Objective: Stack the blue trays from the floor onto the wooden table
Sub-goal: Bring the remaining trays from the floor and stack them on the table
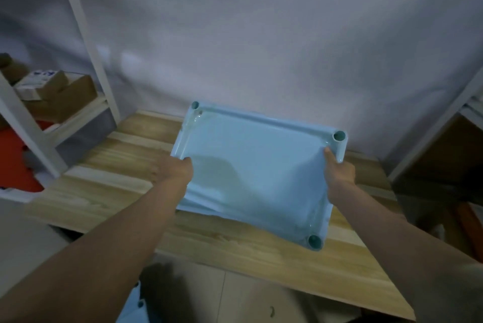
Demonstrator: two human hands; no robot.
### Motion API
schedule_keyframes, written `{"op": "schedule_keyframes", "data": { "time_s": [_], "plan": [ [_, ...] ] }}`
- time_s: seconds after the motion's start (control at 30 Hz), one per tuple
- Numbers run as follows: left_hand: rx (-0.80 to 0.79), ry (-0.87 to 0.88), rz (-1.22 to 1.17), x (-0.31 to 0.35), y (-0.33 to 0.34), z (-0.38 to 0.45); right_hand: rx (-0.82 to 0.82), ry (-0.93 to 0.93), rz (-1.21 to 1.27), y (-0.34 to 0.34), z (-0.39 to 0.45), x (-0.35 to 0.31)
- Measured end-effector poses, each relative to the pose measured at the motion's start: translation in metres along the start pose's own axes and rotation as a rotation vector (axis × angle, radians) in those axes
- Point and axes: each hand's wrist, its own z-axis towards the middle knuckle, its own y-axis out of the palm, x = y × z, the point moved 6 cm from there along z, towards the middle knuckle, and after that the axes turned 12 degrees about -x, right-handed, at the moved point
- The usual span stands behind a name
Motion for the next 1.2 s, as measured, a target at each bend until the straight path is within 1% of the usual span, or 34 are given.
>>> {"op": "schedule_keyframes", "data": {
  "time_s": [0.13, 0.2, 0.3, 0.37, 0.53, 0.67, 0.73, 0.87, 1.0, 1.07, 1.2],
  "plan": [
    [0.007, -0.176, -0.108, -0.022, 0.010, -0.008, -0.011, 0.036, 0.043, -0.004, 0.013, 0.010],
    [-0.069, -0.269, -0.269, -0.031, 0.022, -0.012, -0.018, 0.057, 0.051, -0.001, 0.017, 0.014],
    [-0.260, -0.330, -0.619, -0.036, 0.042, -0.012, -0.026, 0.080, 0.039, 0.004, 0.026, 0.018],
    [-0.292, -0.344, -0.699, -0.038, 0.048, -0.010, -0.036, 0.082, 0.029, 0.007, 0.031, 0.021],
    [-0.241, -0.329, -0.666, -0.043, 0.056, -0.010, -0.090, 0.056, -0.005, 0.011, 0.046, 0.031],
    [-0.202, -0.356, -0.688, -0.049, 0.062, -0.014, -0.136, 0.018, -0.132, 0.019, 0.057, 0.038],
    [-0.202, -0.366, -0.711, -0.050, 0.066, -0.017, -0.145, -0.014, -0.257, 0.023, 0.061, 0.041],
    [-0.210, -0.334, -0.738, -0.040, 0.069, -0.022, -0.179, -0.094, -0.624, 0.032, 0.066, 0.044],
    [-0.255, -0.286, -0.804, -0.028, 0.073, -0.018, -0.177, -0.095, -0.830, 0.036, 0.065, 0.045],
    [-0.263, -0.277, -0.828, -0.027, 0.075, -0.015, -0.158, -0.040, -0.814, 0.032, 0.067, 0.049],
    [-0.298, -0.268, -0.860, -0.029, 0.080, -0.011, -0.187, 0.098, -0.543, 0.020, 0.063, 0.058]
  ]
}}
